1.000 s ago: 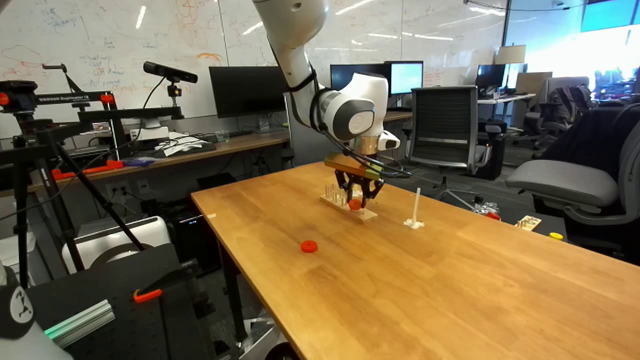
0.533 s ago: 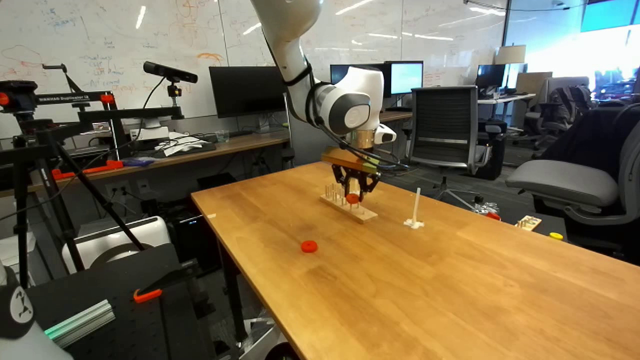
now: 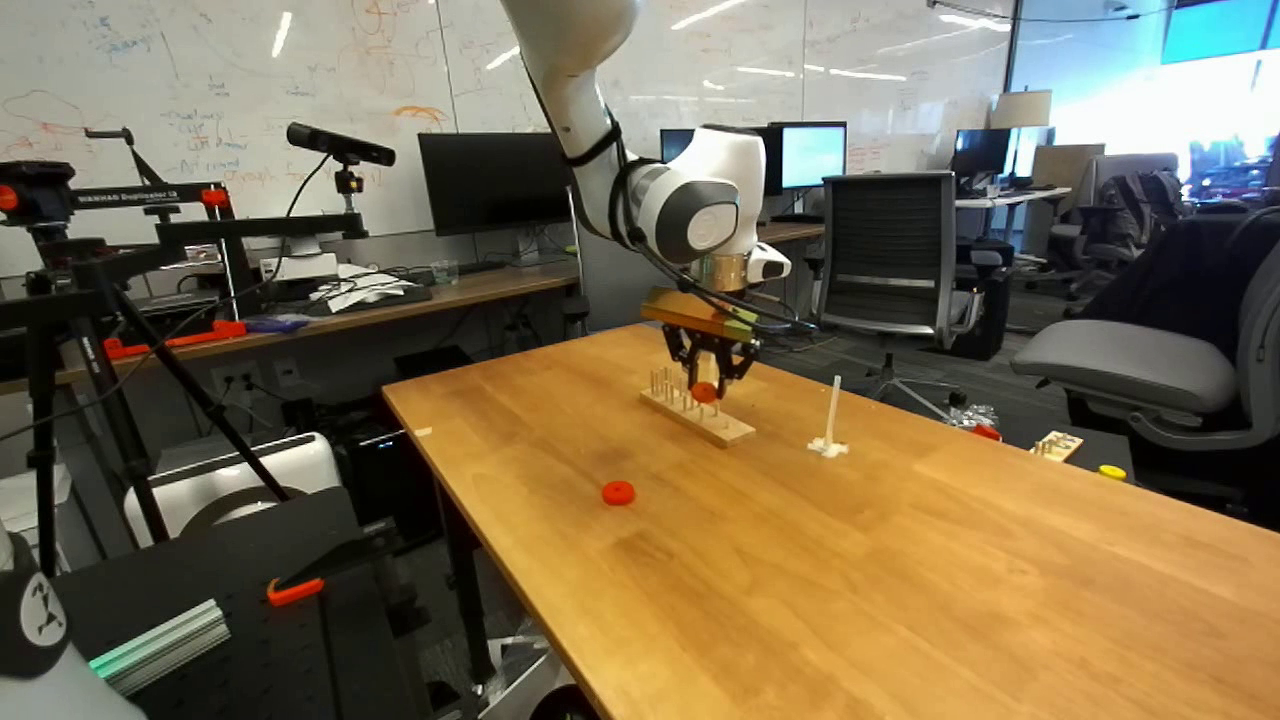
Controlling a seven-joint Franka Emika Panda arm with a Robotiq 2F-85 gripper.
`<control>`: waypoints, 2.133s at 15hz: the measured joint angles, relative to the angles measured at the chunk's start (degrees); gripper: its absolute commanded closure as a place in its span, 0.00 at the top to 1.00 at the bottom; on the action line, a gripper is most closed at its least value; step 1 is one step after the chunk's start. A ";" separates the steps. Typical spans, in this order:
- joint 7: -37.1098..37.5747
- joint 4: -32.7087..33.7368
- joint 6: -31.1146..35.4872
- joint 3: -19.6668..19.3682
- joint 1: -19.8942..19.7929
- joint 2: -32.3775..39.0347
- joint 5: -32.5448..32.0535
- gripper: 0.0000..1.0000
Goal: Pick up the orange ring on the right and place it on the wooden stand
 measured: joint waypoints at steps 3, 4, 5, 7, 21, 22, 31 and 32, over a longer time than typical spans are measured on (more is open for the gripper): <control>0.01 0.00 -0.02 -0.01 0.12 0.25 0.00 0.18; 0.02 0.00 -0.04 -0.01 0.17 0.34 0.00 0.18; 0.02 0.00 -0.06 -0.01 0.20 0.40 0.00 0.18; 0.04 0.01 -0.06 -0.02 0.24 0.51 0.00 0.18; 0.22 0.92 -0.93 -0.66 0.36 1.87 0.00 0.18; 0.24 0.96 -1.02 -0.72 0.39 1.90 0.00 0.18; 0.91 1.33 -1.24 -1.50 1.66 2.14 -0.14 0.18; 1.17 1.43 -1.25 -1.60 1.87 2.18 -0.36 0.18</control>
